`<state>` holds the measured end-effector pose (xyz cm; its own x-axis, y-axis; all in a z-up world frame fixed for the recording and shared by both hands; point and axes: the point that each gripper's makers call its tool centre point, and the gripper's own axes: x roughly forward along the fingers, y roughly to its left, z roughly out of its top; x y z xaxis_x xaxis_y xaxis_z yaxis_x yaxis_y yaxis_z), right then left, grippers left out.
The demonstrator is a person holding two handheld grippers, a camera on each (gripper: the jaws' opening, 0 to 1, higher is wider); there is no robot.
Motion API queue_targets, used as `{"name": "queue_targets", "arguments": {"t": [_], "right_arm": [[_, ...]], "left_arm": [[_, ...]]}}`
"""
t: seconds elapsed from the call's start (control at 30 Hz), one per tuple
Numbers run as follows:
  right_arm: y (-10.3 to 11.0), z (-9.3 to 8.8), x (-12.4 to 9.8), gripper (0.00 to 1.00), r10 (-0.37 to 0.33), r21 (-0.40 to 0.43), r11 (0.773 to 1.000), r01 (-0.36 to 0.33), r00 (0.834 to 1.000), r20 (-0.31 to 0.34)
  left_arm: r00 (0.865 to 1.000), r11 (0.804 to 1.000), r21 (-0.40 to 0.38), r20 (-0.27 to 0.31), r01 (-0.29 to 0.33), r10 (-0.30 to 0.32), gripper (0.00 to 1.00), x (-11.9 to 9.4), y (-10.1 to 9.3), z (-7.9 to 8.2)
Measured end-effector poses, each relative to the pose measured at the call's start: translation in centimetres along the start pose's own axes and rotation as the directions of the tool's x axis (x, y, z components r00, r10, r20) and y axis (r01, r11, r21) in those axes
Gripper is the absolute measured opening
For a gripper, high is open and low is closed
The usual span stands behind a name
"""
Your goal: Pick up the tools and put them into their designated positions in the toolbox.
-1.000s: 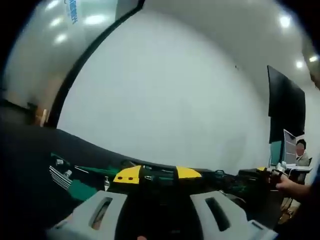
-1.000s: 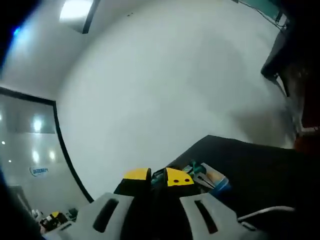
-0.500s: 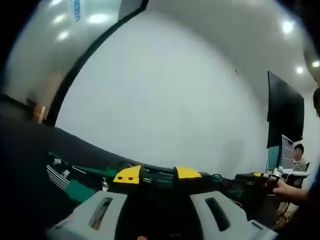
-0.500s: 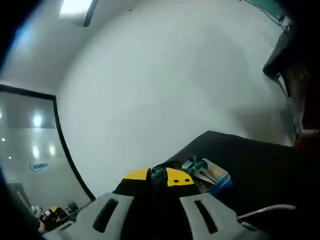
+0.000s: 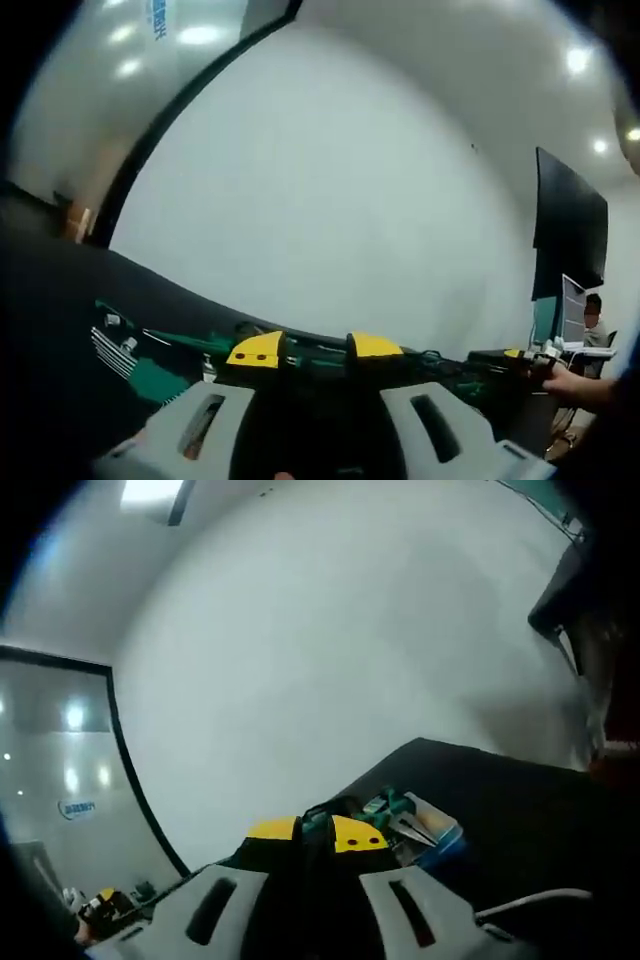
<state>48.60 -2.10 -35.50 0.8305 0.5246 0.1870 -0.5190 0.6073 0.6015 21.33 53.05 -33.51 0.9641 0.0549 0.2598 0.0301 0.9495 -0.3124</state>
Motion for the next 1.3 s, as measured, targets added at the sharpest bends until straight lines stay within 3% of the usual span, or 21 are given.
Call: {"name": "queue_targets", "arguments": {"t": [0.7,1.3], "right_arm": [[0.0,0.0,0.0,0.09,0.001,0.0,1.0,-0.001,1.0,0.001],[0.3,-0.6,0.0,0.09,0.004,-0.015,1.0,-0.005,1.0,-0.021]], "left_arm": [[1.0,1.0,-0.003,0.005,0.01,-0.01,0.25,-0.1,-0.7,-0.1],[0.998,0.995,0.092,-0.043,0.037,-0.033,0.25,0.2,-1.2,-1.1]]}}
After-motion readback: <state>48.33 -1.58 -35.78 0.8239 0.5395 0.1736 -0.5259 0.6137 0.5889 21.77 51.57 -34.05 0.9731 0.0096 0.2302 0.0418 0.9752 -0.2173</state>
